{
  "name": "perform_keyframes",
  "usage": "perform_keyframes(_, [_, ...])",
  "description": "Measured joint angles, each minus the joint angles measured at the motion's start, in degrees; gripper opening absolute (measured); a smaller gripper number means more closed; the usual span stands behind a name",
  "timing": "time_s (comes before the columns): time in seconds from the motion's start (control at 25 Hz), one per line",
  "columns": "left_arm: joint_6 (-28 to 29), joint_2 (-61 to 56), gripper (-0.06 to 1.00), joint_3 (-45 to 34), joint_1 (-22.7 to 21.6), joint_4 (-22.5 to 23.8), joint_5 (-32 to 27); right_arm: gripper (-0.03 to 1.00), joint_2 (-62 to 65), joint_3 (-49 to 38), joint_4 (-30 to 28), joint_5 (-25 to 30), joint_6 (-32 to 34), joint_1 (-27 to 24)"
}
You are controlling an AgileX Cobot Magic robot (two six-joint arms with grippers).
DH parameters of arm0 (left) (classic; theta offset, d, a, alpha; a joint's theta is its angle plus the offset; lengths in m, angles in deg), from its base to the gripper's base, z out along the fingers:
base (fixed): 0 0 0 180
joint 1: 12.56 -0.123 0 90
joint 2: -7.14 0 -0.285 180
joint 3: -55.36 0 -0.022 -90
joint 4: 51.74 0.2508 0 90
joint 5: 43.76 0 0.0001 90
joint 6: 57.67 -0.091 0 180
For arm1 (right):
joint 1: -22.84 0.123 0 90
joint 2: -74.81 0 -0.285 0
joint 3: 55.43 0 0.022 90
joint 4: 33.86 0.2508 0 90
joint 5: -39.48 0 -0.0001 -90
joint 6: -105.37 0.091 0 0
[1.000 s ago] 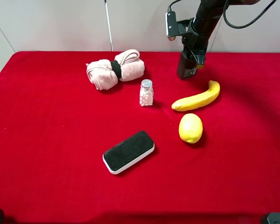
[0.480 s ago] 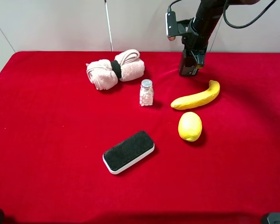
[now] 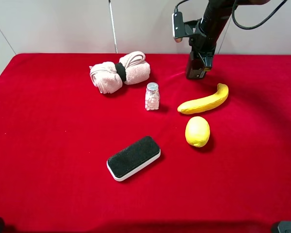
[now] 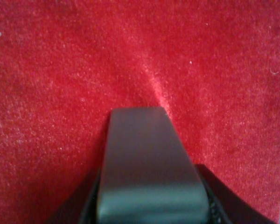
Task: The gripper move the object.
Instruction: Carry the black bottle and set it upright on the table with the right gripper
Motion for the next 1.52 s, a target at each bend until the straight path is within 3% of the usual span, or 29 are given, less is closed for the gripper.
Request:
perform_keyframes(0.44, [0.0,0.0,0.99,0.0,0.0,0.0,0.0,0.32,1.08,2.82,0.03,7.05,0.19,0.0])
perform_keyframes(0.76, [0.0,0.0,0.99,0.0,0.0,0.0,0.0,0.32,6.48,2.82,0.07,11.58,4.63,0.71])
perform_keyframes(1.08, [0.0,0.0,0.99,0.0,0.0,0.0,0.0,0.32,11.03,3.57,-1.01,14.32,9.92,4.12])
perform_keyframes(1.24, [0.0,0.0,0.99,0.0,0.0,0.0,0.0,0.32,11.36,6.97,-1.08,18.22,13.92,6.33])
perform_keyframes(1.52, [0.0,0.0,0.99,0.0,0.0,0.0,0.0,0.32,11.67,13.53,-1.16,18.64,19.12,11.59])
